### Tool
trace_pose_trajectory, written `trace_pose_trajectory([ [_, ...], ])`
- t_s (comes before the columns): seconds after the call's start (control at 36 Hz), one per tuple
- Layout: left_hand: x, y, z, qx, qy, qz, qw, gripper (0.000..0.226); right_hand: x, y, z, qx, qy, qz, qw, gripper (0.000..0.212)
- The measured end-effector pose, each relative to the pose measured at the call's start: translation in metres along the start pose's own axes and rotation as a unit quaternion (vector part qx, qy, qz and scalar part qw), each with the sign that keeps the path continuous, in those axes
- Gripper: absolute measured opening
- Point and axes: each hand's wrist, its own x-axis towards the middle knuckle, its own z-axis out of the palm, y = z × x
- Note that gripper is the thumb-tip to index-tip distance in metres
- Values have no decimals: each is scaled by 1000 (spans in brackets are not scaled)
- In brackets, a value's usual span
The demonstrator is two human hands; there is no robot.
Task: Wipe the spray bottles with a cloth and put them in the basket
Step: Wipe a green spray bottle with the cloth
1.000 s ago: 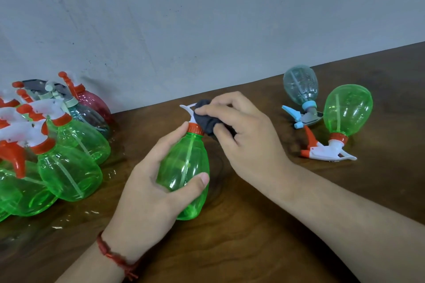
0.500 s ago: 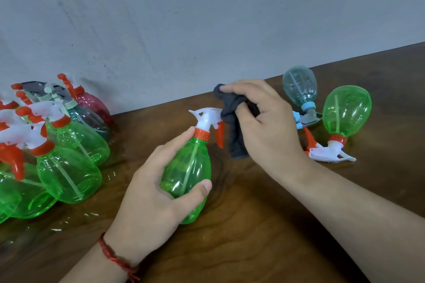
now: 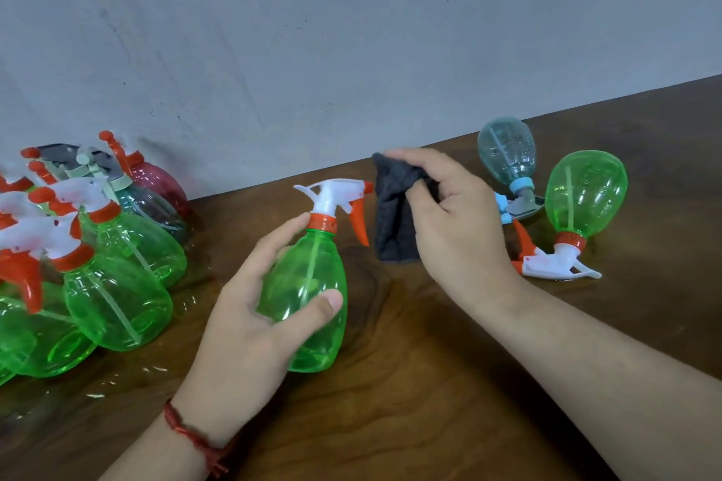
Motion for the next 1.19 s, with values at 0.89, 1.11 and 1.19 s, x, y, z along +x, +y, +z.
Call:
trace_pose_trajectory([
  [0.89,4,-2,-11,-161,126,9,979,73,-21,-9,16,158,-216,167,949,39],
  [1.11,10,-9,-17,-95,109,25,989,92,-32,-11,25,247,-267,227,903,43],
  [1.19,11,-15,-22,-8,101,60,993,84,-30,-11,24,231,-268,216,910,43],
])
